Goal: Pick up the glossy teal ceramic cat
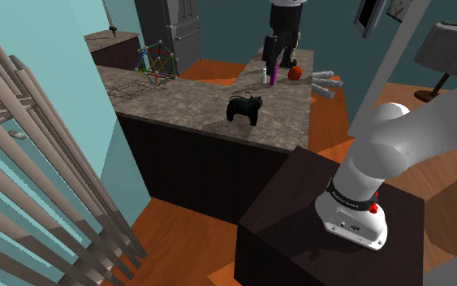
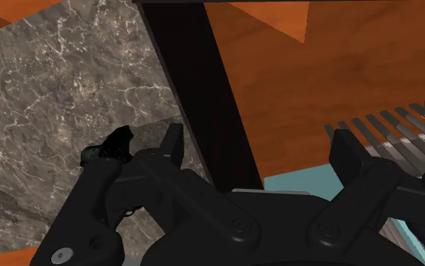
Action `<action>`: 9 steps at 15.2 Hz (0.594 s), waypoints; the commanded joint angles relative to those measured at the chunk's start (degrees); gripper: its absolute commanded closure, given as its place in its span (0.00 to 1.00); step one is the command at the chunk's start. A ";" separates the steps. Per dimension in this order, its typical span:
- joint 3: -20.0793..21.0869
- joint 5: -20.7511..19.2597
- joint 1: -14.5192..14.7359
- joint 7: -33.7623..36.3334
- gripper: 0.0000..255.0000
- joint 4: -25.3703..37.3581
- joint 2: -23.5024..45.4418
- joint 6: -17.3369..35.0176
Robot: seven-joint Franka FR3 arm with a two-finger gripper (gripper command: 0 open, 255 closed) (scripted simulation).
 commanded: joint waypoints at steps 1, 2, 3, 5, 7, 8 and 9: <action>0.00 0.00 0.00 0.00 0.00 0.00 0.00 0.00; -1.16 -0.40 -0.19 -1.32 0.00 -0.35 1.07 1.59; -2.31 -0.75 -0.36 -2.63 0.00 -0.61 2.23 3.17; -4.61 -1.32 -0.66 -5.27 0.00 -0.87 4.82 6.32; -6.87 -1.67 -0.86 -7.94 0.00 -0.77 7.74 9.41; -7.99 -1.75 -0.93 -9.29 0.00 -0.59 9.32 10.93; -9.09 -1.75 -0.99 -10.67 0.00 -0.32 10.98 12.43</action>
